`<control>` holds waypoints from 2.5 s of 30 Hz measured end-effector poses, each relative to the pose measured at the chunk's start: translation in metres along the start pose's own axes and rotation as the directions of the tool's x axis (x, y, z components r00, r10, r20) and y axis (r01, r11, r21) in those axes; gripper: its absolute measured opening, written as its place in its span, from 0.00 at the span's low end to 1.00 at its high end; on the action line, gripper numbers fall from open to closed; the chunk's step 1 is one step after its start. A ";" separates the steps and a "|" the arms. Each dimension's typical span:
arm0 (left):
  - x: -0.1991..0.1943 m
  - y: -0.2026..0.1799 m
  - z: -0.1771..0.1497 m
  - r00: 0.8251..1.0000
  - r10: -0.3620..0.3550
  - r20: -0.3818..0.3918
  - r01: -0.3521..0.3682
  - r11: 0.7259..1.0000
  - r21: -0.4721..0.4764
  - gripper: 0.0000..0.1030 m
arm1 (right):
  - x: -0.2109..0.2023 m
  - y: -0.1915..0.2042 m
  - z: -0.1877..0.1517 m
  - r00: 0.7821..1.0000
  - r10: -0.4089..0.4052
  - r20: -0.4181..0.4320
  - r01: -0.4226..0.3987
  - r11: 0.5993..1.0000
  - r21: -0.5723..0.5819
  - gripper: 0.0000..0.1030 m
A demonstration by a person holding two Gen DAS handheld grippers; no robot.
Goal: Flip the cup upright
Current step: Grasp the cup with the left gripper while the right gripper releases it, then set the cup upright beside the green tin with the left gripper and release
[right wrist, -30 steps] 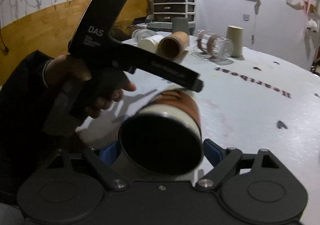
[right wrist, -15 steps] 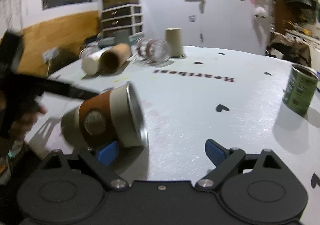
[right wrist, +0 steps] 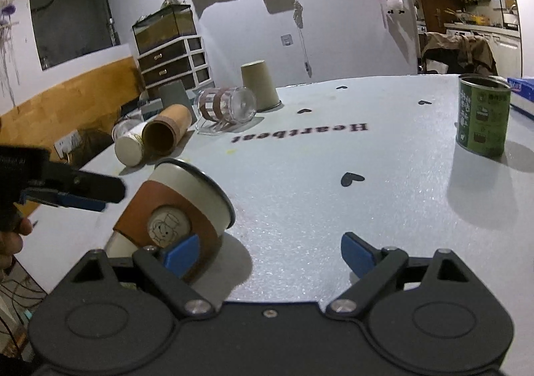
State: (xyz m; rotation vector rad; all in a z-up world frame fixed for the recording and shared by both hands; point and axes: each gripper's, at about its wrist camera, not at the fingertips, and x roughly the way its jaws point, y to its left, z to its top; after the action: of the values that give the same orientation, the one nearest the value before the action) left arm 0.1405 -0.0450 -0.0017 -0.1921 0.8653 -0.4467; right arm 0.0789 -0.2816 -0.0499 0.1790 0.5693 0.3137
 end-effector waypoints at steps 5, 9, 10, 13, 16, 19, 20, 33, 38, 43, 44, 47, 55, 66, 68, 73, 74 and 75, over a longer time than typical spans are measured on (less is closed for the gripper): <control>0.034 -0.020 0.010 0.994 -0.014 -0.108 0.016 1.000 0.022 0.80 | -0.001 -0.003 -0.002 1.000 0.001 0.003 -0.001 1.000 0.018 0.90; 0.053 -0.024 0.015 0.988 -0.001 -0.152 0.002 1.000 0.010 0.76 | -0.002 -0.006 -0.002 1.000 0.008 0.006 -0.008 1.000 0.025 0.90; 0.054 -0.023 0.016 0.988 0.002 -0.151 0.000 1.000 0.009 0.76 | -0.003 -0.007 -0.002 1.000 0.010 0.008 -0.010 1.000 0.025 0.90; 0.050 -0.031 0.018 0.993 0.026 -0.115 -0.022 0.999 0.040 0.75 | -0.008 -0.012 -0.003 1.000 0.010 0.021 -0.011 1.000 0.028 0.90; 0.046 -0.041 0.024 0.997 0.043 -0.068 -0.038 0.996 0.076 0.75 | -0.015 -0.020 -0.004 0.999 0.003 0.042 -0.004 0.999 0.045 0.90; 0.046 -0.056 0.033 0.999 0.047 0.006 -0.047 0.991 0.123 0.75 | -0.025 -0.029 -0.004 0.998 -0.007 0.070 0.003 0.998 0.063 0.90; 0.048 -0.064 0.037 0.998 0.054 0.041 -0.059 0.987 0.150 0.75 | -0.028 -0.031 -0.005 0.997 -0.013 0.081 0.008 0.998 0.066 0.90; 0.134 -0.168 0.097 0.943 0.031 0.331 -0.134 0.947 0.293 0.75 | -0.065 -0.068 0.005 0.972 -0.149 0.180 0.129 0.985 0.117 0.90; 0.176 -0.187 0.107 0.946 0.010 0.323 -0.096 0.963 0.251 0.75 | -0.076 -0.081 0.003 0.962 -0.195 0.193 0.172 0.976 0.131 0.90; 0.202 -0.189 0.105 0.932 0.023 0.361 -0.109 0.969 0.220 0.75 | -0.084 -0.093 0.000 0.951 -0.237 0.200 0.211 0.967 0.142 0.90; 0.206 -0.188 0.104 0.929 0.026 0.368 -0.111 0.971 0.212 0.75 | -0.085 -0.095 0.000 0.950 -0.241 0.201 0.214 0.966 0.144 0.90; 0.210 -0.182 0.099 0.921 0.027 0.390 -0.108 0.976 0.187 0.76 | -0.086 -0.098 -0.001 0.947 -0.250 0.200 0.223 0.963 0.149 0.90; 0.203 -0.184 0.096 0.929 0.003 0.371 -0.104 0.962 0.254 0.76 | -0.084 -0.099 -0.001 0.945 -0.261 0.198 0.233 0.960 0.153 0.90; 0.194 -0.188 0.089 0.945 -0.027 0.325 -0.078 0.949 0.306 0.90 | -0.085 -0.092 0.004 0.940 -0.269 0.209 0.242 0.959 0.146 0.90; 0.187 -0.185 0.088 0.947 -0.027 0.321 -0.075 0.951 0.300 0.92 | -0.086 -0.092 0.006 0.939 -0.271 0.214 0.244 0.959 0.146 0.90; 0.150 -0.177 0.080 0.944 -0.040 0.328 -0.066 0.950 0.305 0.95 | -0.095 -0.088 0.012 0.928 -0.279 0.247 0.256 0.959 0.125 0.90; 0.142 -0.175 0.077 0.942 -0.045 0.332 -0.065 0.947 0.314 0.95 | -0.097 -0.087 0.014 0.923 -0.286 0.257 0.263 0.957 0.119 0.90; 0.132 -0.174 0.073 0.940 -0.053 0.336 -0.064 0.943 0.327 0.96 | -0.099 -0.086 0.015 0.920 -0.290 0.265 0.268 0.956 0.115 0.90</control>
State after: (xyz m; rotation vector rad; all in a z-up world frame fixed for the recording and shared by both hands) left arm 0.2192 -0.2610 0.0129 0.0473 0.4386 -0.5300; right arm 0.0294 -0.3967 -0.0094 0.2094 0.3195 -0.0143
